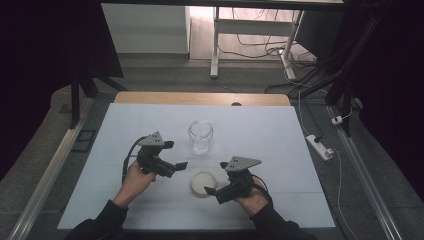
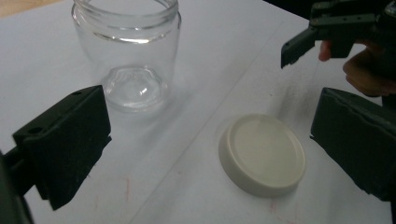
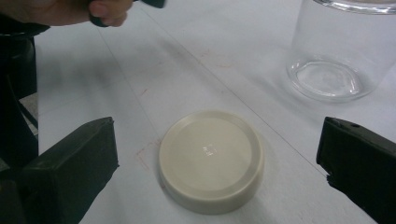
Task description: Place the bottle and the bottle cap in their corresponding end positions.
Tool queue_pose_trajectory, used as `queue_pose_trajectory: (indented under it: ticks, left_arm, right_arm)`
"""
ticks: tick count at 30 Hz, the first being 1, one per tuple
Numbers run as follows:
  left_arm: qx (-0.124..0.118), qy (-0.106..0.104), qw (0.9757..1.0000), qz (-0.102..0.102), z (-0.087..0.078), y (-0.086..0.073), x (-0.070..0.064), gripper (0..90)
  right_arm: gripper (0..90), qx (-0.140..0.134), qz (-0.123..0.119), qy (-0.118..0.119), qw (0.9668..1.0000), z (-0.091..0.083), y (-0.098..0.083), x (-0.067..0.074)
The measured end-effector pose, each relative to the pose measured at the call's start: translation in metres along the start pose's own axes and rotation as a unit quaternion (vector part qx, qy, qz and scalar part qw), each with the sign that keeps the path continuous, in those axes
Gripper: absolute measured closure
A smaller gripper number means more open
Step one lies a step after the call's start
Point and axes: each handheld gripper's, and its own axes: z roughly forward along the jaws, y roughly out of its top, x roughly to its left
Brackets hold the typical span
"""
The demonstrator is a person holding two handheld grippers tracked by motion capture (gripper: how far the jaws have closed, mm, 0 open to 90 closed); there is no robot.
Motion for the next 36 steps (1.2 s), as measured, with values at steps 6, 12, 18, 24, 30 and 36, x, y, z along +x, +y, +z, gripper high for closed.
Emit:
queue_pose_trajectory:
  ticks: [6,12,18,24,30,36]
  left_arm:
    - [0.0,0.007,0.9999,-0.007,-0.018,-0.011,-0.01,0.0]
    - [-0.002,0.018,0.9998,-0.01,-0.038,-0.026,-0.022,0.0]
    - [-0.005,0.03,0.9993,-0.022,-0.058,-0.043,-0.028,0.0]
    - [-0.013,0.043,0.9982,-0.039,-0.077,-0.061,-0.032,0.0]
    - [-0.012,0.062,0.997,-0.046,-0.092,-0.076,-0.036,0.0]
    - [-0.004,0.079,0.9952,-0.057,-0.102,-0.092,-0.037,0.0]
  right_arm:
    - [0.0,0.0,-0.002,-0.009,1.0,-0.009,-0.002,0.001]
    - [0.0,-0.005,-0.003,-0.024,0.9997,-0.023,-0.005,0.003]
    - [0.0,-0.005,-0.004,-0.045,0.999,-0.038,-0.012,0.003]
    - [0.0,-0.009,0.006,-0.067,0.9977,-0.055,-0.02,0.002]
    - [0.0,-0.008,0.02,-0.092,0.9955,-0.073,-0.031,-0.001]
    - [0.0,-0.003,0.033,-0.119,0.9924,-0.089,-0.044,-0.004]
